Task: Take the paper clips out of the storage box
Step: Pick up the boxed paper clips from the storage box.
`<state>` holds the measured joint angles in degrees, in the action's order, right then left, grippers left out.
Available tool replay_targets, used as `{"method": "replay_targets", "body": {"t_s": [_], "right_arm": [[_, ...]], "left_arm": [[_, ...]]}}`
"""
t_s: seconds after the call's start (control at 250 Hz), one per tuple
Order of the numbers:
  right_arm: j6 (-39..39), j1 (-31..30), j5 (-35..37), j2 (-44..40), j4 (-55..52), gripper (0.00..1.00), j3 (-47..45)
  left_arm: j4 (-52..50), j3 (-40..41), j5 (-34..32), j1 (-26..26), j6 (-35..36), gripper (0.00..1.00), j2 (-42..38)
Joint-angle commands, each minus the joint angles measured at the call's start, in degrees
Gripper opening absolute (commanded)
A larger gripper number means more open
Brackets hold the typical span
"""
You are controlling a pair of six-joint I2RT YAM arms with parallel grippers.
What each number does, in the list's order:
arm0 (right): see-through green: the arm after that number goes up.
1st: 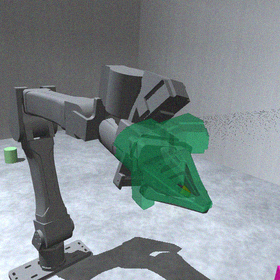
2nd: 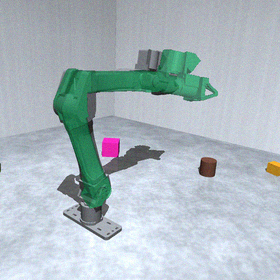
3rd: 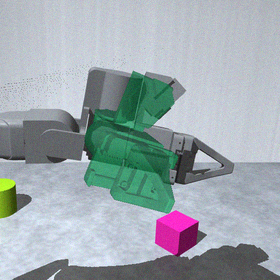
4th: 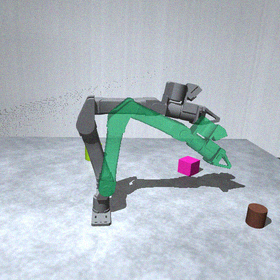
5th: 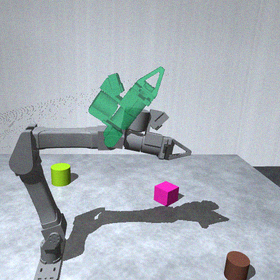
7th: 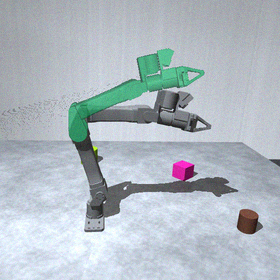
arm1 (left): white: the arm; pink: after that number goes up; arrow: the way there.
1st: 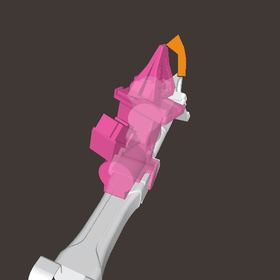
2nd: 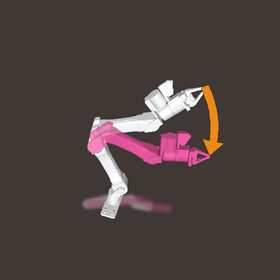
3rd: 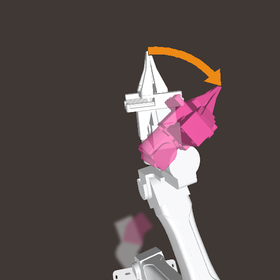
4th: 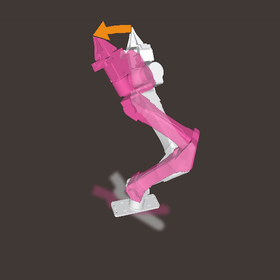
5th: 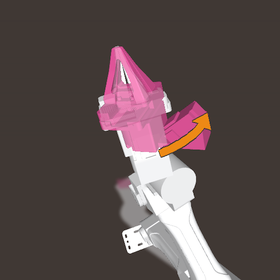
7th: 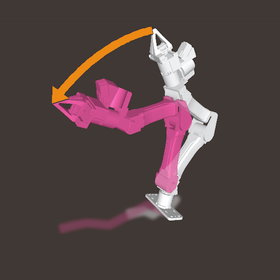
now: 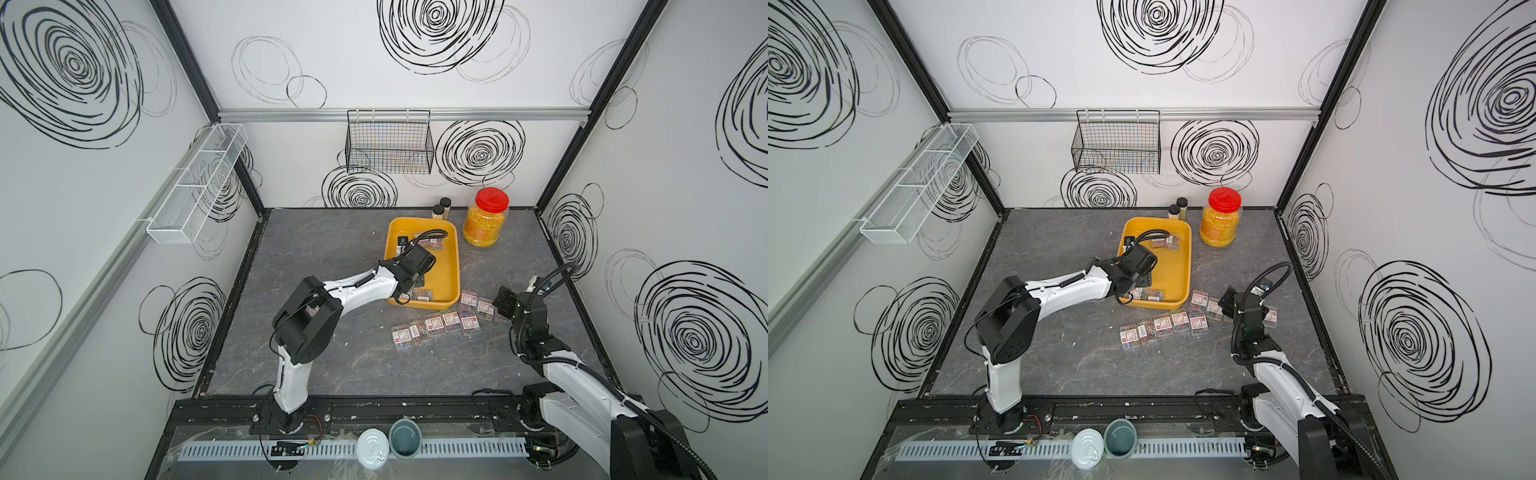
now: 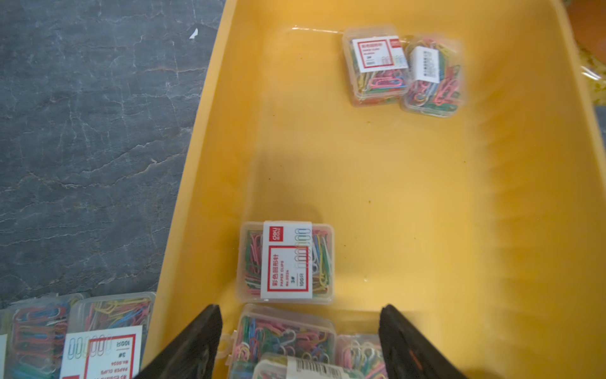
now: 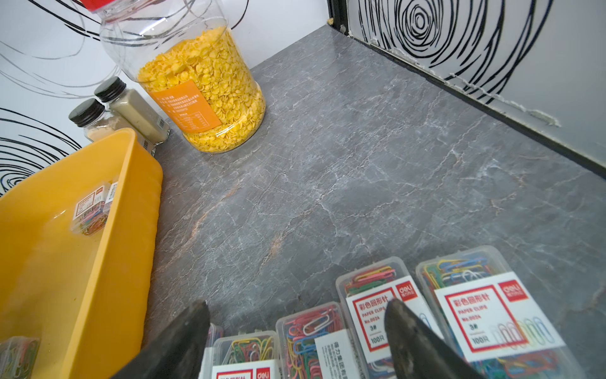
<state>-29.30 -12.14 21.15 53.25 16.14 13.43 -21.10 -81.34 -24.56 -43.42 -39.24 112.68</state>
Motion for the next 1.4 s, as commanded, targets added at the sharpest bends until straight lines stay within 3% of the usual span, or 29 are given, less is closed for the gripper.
{"method": "replay_targets", "body": {"t_s": [0.0,0.172,0.312,0.871,1.095,1.255,1.394], "right_arm": [[0.49,-0.59,1.05,0.11,1.39,0.86,1.55],[0.62,-0.72,1.45,0.52,1.52,0.86,1.69],[0.66,-0.98,1.68,1.31,1.31,0.86,2.17],[0.88,-2.12,3.28,2.47,1.12,0.86,2.83],[0.86,-2.39,3.7,2.43,1.15,0.86,2.85],[0.92,-2.48,3.65,2.15,1.19,0.86,2.61],[0.95,-2.53,3.64,1.91,1.26,0.86,2.48]], "left_arm": [[1.03,-1.72,0.67,1.09,1.34,0.84,2.08],[1.25,-3.74,3.55,2.98,3.03,0.89,5.65],[1.41,-5.68,5.09,3.92,4.32,1.0,8.0],[-1.49,-10.24,6.05,5.52,6.36,1.0,13.88],[-2.49,-11.97,6.47,5.82,7.21,0.86,14.8],[-3.51,-13.38,6.8,5.92,7.13,0.96,16.01],[-4.03,-14.36,7.11,5.96,7.25,0.95,17.09]]}}
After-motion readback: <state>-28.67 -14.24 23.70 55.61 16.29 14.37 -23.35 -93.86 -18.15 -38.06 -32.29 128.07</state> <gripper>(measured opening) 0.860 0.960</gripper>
